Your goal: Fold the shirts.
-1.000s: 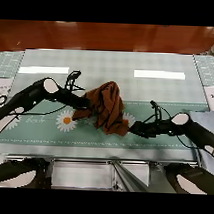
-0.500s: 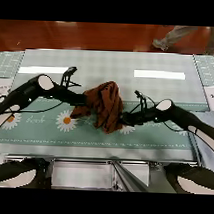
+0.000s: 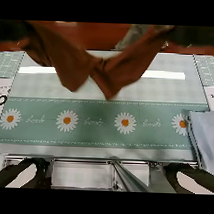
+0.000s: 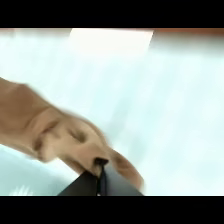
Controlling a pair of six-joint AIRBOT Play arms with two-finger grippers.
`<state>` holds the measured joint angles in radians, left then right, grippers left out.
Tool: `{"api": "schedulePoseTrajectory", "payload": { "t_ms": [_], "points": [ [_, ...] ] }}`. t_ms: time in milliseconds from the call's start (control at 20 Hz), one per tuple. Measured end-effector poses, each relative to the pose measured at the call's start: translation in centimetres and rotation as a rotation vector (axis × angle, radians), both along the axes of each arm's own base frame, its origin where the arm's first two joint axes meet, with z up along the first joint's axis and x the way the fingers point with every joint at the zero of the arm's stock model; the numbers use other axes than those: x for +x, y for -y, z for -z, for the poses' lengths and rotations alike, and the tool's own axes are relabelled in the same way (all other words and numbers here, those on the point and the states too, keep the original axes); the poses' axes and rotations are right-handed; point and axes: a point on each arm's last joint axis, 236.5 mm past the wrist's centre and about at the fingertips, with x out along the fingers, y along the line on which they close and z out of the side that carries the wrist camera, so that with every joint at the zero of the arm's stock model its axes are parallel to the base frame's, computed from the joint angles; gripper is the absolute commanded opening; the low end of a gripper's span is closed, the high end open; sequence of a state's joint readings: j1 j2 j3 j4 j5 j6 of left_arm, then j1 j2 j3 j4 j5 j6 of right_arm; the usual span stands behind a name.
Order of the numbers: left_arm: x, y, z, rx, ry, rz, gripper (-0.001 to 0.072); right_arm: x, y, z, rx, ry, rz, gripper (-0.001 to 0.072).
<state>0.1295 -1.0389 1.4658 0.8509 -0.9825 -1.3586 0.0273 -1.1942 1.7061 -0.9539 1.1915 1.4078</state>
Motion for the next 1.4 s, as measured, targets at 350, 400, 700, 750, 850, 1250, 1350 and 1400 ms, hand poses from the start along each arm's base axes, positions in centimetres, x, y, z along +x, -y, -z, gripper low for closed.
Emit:
{"api": "schedulePoseTrajectory", "payload": {
  "t_ms": [350, 400, 700, 750, 850, 1250, 1350, 1400],
  "points": [
    [-10.4, -3.1, -16.6, 0.099, 0.405, -0.136, 0.0015, -10.5, 6.2, -15.9, -0.203, 0.388, 0.190, 0.0019],
    [-11.9, -3.5, -17.2, 0.136, 0.421, -0.161, 0.0015, -12.3, 7.4, -16.8, -0.231, 0.416, 0.238, 0.0019],
    [-17.0, -4.1, -13.0, 0.284, 0.281, -0.207, 0.0015, -21.4, 12.4, -15.9, -0.313, 0.411, 0.443, 0.0019],
    [-16.8, -4.3, -11.1, 0.278, 0.221, -0.198, 0.0016, -22.0, 12.7, -14.5, -0.319, 0.375, 0.452, 0.0019],
    [-15.9, -4.4, -6.4, 0.245, 0.090, -0.171, 0.0015, -22.1, 13.0, -11.0, -0.325, 0.286, 0.457, 0.0019],
    [-11.4, -2.0, 16.5, 0.002, -0.448, -0.008, 0.0015, -13.7, 11.5, 8.1, -0.325, -0.140, 0.366, 0.0019],
    [-9.7, -1.9, 20.2, -0.031, -0.528, -0.008, 0.0016, -10.4, 11.5, 11.7, -0.326, -0.206, 0.360, 0.0019],
    [-8.5, -2.0, 21.6, -0.048, -0.548, -0.019, 0.0016, -8.8, 11.5, 13.3, -0.329, -0.234, 0.357, 0.0019]
  ]
}}
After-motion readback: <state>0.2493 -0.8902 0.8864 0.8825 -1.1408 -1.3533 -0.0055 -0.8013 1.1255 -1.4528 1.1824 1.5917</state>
